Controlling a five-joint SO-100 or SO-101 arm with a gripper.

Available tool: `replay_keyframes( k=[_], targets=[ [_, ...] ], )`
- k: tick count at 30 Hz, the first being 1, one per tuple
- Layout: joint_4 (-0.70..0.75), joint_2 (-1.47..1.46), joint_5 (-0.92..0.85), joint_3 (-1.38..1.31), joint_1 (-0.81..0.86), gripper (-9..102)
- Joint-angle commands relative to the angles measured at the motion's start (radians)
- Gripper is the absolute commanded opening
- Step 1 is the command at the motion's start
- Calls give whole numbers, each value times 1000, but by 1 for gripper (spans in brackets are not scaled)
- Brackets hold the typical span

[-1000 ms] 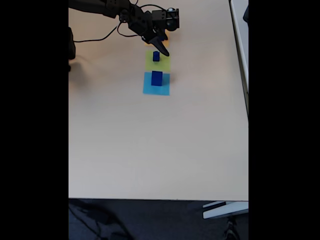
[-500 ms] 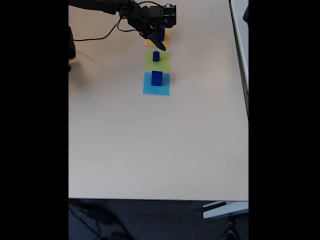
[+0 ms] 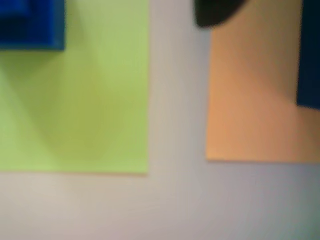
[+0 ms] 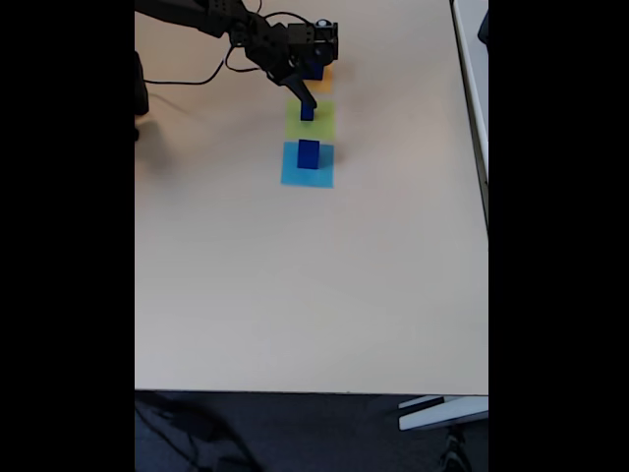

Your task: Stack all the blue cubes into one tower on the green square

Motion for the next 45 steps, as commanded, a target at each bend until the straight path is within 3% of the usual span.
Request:
replay_keyframes(
  k=[1, 20, 45],
  targets=[
    [-40, 9, -21, 2, 21, 33],
    [-48, 14, -51, 29, 52, 30],
    [48, 12, -83, -11, 91, 28]
  ],
)
